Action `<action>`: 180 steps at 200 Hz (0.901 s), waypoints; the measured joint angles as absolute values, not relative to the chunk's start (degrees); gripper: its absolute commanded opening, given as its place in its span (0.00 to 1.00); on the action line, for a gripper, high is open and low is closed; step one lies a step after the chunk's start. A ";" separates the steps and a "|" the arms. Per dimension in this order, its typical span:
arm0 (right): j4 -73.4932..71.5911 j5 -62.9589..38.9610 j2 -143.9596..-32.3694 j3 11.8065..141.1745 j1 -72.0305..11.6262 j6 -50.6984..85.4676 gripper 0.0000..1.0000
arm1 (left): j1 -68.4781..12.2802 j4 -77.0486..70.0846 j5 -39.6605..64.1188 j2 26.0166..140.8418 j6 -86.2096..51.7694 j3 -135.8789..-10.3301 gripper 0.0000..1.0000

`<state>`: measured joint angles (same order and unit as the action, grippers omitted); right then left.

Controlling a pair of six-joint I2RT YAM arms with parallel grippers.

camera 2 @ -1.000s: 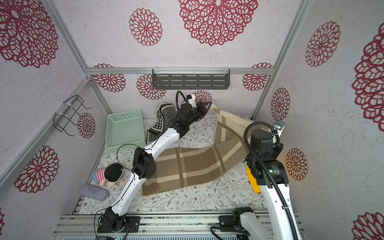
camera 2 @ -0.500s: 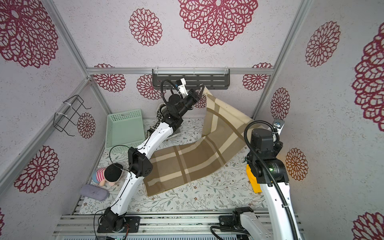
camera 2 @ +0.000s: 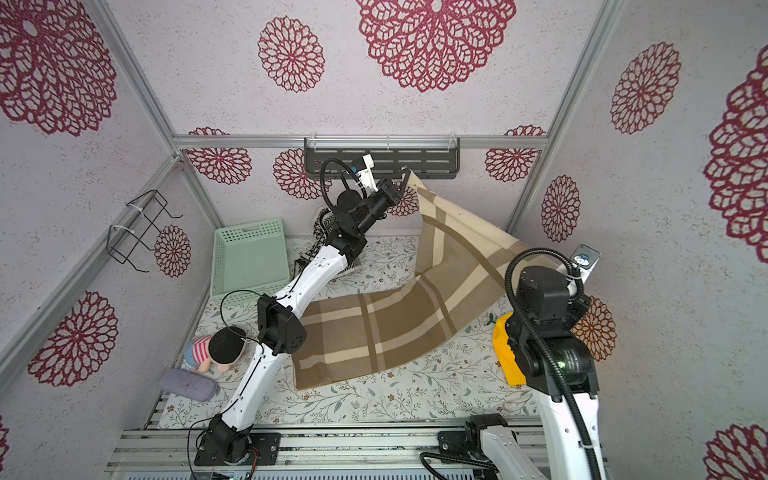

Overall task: Roll up the scarf and place it into the basket
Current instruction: Fold the scarf at the center of the board.

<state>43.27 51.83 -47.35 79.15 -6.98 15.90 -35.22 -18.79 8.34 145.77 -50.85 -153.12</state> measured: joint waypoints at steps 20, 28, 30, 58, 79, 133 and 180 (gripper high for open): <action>43.66 49.43 -47.13 79.11 -6.66 16.08 0.00 | -35.99 -18.26 8.32 144.35 -46.35 -153.10 0.00; 43.66 47.88 -47.20 78.98 -6.46 16.14 0.00 | -36.36 -18.13 8.34 143.92 -44.82 -153.10 0.00; 43.59 47.33 -47.24 78.89 -6.37 16.16 0.00 | -36.45 -18.13 8.29 143.83 -44.34 -153.10 0.00; 43.64 40.12 -48.60 77.28 -5.89 17.34 0.00 | -38.37 -15.97 8.32 143.83 -40.29 -153.77 0.00; 43.57 33.41 -49.63 77.21 -5.58 18.26 0.00 | -39.35 -13.39 8.32 144.11 -39.62 -153.42 0.00; 42.46 8.08 -50.33 74.96 -5.72 21.04 0.00 | -34.76 -9.21 10.09 144.11 -43.18 -148.99 0.00; 40.38 -9.45 -48.71 72.79 -11.27 23.66 0.00 | -30.44 -7.01 12.10 136.11 -44.82 -132.86 0.00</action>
